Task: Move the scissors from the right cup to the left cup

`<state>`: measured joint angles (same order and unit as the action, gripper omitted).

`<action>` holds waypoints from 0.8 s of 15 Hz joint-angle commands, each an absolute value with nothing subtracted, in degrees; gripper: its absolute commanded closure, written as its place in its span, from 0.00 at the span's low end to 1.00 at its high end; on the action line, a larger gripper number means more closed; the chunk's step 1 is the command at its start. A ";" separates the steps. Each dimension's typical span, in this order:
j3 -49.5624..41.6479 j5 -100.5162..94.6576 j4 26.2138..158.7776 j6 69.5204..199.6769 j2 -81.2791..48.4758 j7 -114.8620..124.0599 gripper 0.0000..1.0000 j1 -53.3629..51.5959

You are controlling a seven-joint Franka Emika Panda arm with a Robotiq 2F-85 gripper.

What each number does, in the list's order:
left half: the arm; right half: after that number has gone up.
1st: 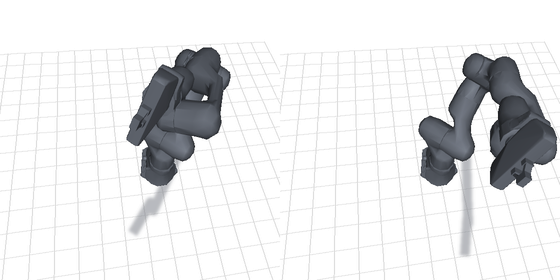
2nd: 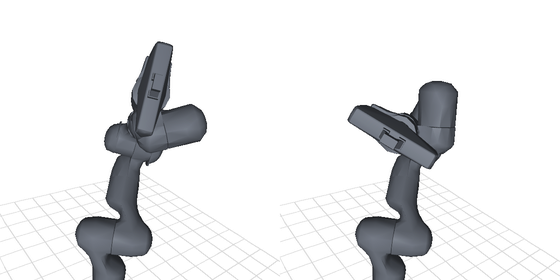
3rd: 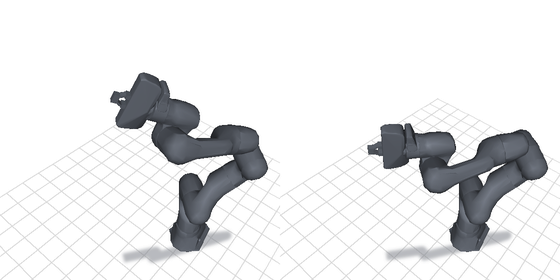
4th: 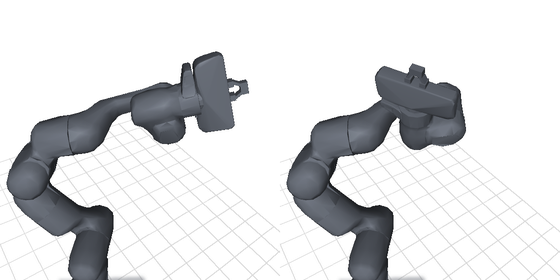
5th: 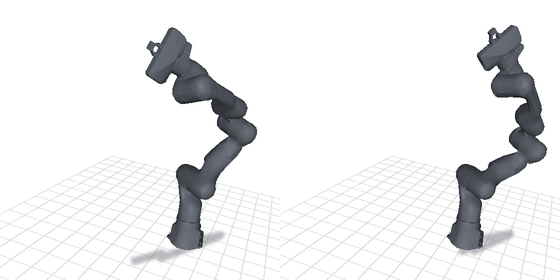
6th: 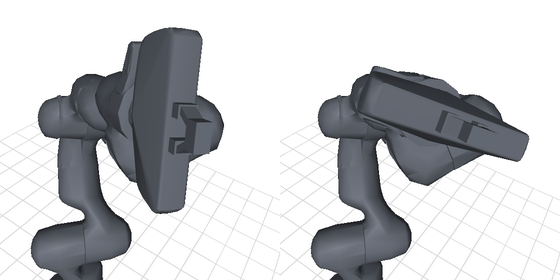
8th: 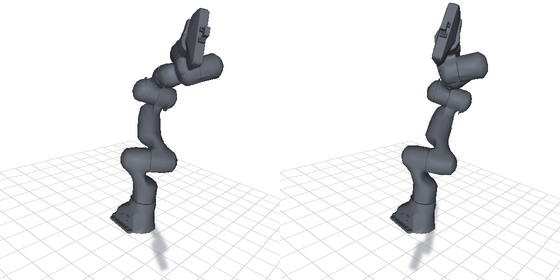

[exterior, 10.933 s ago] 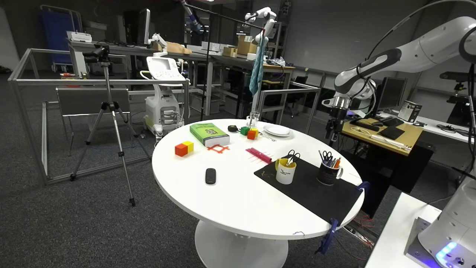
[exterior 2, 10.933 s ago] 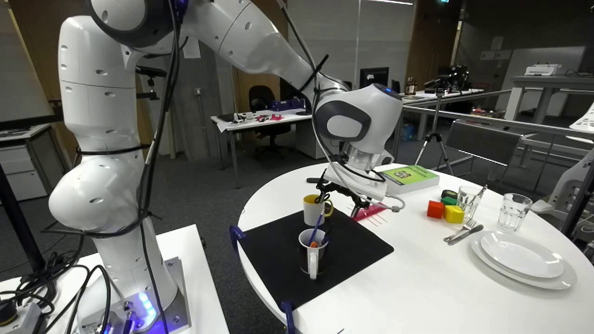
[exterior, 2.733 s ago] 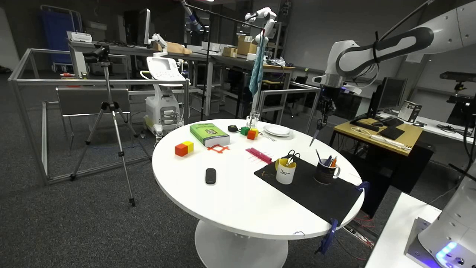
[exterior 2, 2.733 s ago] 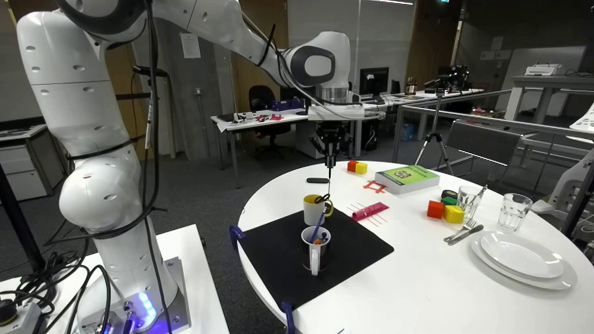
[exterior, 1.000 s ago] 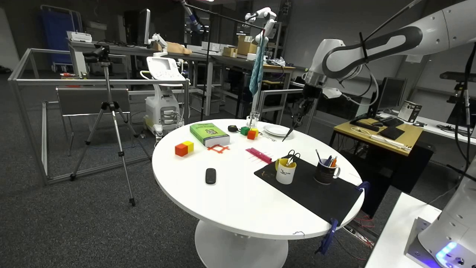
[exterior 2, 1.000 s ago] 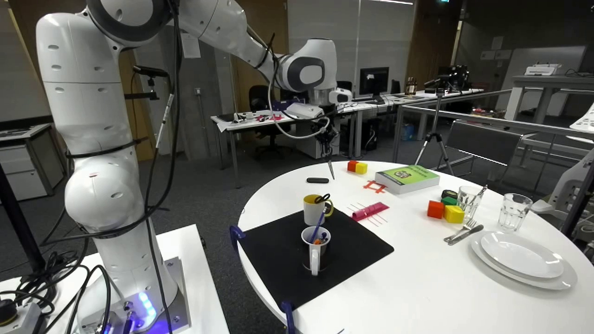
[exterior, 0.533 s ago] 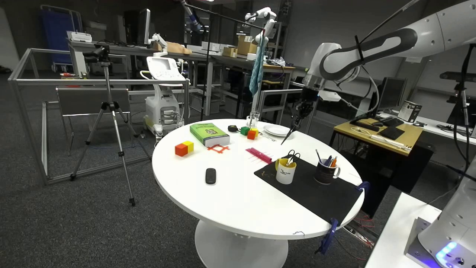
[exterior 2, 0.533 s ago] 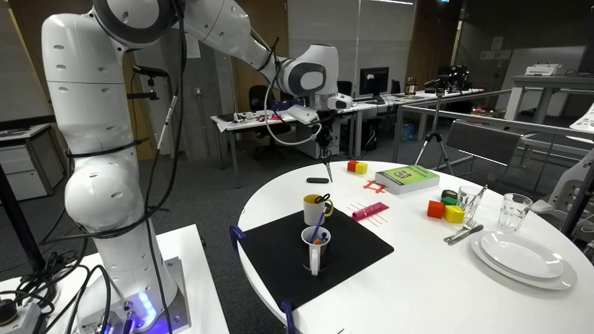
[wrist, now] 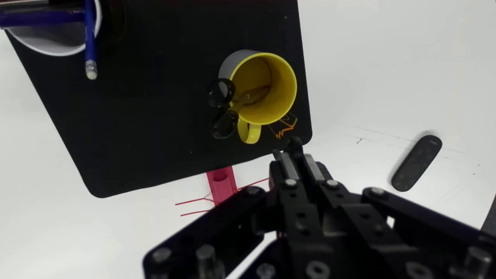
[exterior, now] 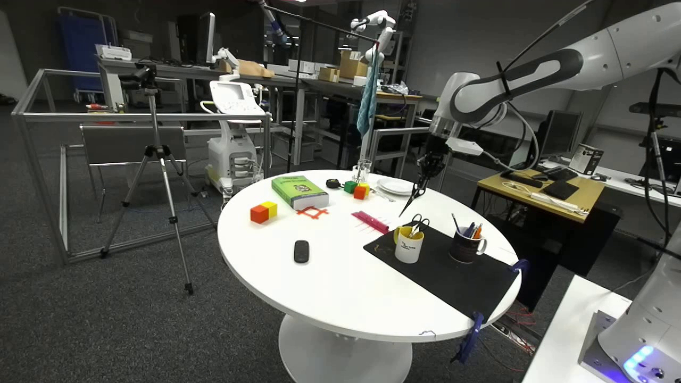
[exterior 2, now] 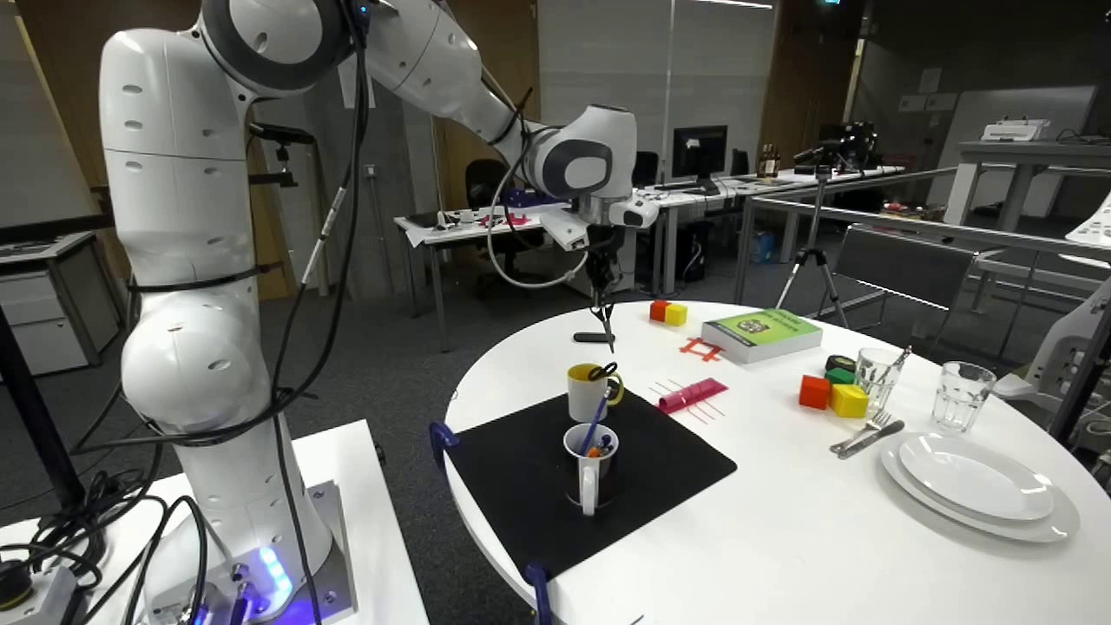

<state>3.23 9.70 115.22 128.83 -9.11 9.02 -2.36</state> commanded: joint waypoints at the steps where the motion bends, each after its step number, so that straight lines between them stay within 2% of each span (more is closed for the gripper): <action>1: 3.56 11.78 114.70 128.63 -9.64 9.80 0.98 -2.79; 12: 3.89 11.23 113.82 123.86 -8.40 8.25 0.98 -2.65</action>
